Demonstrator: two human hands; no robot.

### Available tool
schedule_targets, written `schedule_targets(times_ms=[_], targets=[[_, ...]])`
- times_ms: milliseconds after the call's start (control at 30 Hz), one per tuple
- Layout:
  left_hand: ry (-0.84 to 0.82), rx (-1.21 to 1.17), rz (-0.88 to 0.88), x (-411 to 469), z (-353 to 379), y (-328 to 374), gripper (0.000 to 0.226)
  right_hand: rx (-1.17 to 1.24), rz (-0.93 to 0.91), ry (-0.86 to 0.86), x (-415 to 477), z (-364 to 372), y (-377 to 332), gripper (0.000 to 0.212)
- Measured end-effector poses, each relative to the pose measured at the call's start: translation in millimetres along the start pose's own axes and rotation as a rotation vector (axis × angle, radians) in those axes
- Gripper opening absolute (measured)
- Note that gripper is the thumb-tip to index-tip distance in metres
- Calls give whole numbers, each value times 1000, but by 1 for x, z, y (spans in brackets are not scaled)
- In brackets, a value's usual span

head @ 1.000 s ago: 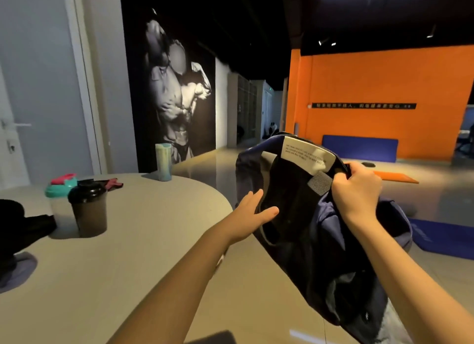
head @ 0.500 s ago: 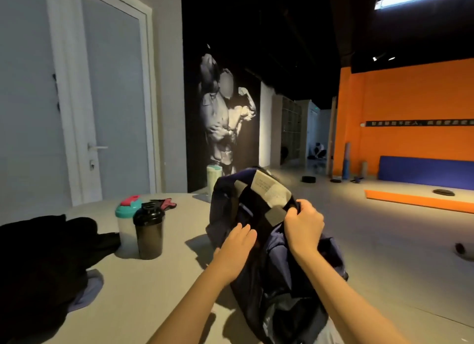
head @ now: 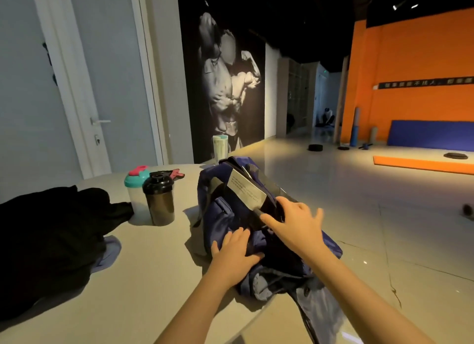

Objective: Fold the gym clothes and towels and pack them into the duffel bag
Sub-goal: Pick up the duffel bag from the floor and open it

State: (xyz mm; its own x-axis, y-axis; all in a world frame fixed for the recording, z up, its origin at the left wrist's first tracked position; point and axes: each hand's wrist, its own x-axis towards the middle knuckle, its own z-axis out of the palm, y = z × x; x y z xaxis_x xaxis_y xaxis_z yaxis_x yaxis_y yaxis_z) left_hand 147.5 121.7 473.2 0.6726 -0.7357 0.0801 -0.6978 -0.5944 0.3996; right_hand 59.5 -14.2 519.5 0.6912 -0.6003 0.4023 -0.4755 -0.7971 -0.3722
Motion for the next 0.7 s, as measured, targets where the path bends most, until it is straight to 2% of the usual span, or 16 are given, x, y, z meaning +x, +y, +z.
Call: schedule_targets(times_ms=[33,100,167,233,467,567,700], targets=[[3,14,-7,0,2,0,67,-76,41,-29,-12,0,9,79],[14,38,-6,1,5,-2,65,-35,172,-144,-34,8,26,100],[23,45,-4,3,6,-4,62,128,224,-225,-46,25,39,107],[36,31,-9,8,8,-7,60,234,182,-208,-48,43,44,111],[112,48,-118,45,-3,-36,62,318,47,-133,-2,64,21,99],[165,73,-146,45,-14,-51,63,271,-50,-202,6,67,9,93],[219,163,-156,9,-26,-97,59,128,-198,-283,3,86,13,94]])
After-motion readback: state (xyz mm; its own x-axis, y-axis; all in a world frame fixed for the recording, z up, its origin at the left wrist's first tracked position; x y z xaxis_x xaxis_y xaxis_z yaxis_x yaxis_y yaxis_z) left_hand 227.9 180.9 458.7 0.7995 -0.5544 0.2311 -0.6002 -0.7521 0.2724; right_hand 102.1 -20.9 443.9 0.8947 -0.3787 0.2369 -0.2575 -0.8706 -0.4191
